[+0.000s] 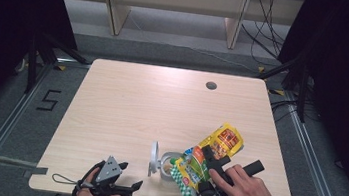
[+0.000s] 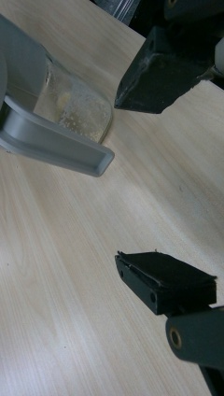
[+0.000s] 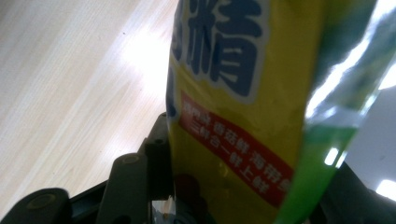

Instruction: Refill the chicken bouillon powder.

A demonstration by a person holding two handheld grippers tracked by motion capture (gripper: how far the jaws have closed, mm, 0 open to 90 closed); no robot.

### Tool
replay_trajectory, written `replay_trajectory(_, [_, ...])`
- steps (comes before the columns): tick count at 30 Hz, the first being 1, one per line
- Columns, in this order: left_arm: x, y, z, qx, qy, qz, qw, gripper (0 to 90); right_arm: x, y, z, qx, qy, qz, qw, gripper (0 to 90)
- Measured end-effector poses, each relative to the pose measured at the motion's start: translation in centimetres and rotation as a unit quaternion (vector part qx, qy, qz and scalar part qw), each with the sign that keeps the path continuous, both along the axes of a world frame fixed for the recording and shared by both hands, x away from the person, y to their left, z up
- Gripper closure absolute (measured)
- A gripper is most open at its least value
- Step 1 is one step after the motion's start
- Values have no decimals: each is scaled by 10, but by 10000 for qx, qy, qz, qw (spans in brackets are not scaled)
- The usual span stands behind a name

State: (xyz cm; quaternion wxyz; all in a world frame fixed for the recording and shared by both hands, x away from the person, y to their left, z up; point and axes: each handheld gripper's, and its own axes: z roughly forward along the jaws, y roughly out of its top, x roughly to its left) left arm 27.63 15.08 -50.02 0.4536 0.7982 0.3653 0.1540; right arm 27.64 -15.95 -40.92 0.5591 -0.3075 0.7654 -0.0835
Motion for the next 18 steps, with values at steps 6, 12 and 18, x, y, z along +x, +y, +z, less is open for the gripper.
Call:
replay_trajectory(6, [0, 0, 0, -11, 9, 9, 10000, 203, 1, -1, 2, 70, 40, 16, 10000, 531])
replay_trajectory(12, [0, 0, 0, -28, 14, 23, 10000, 203, 3, -3, 2, 83, 40, 45, 9999, 531])
replay_trajectory(18, [0, -1, -1, -74, 26, 43, 10000, 203, 2, -2, 2, 49, 11, 11, 10000, 531])
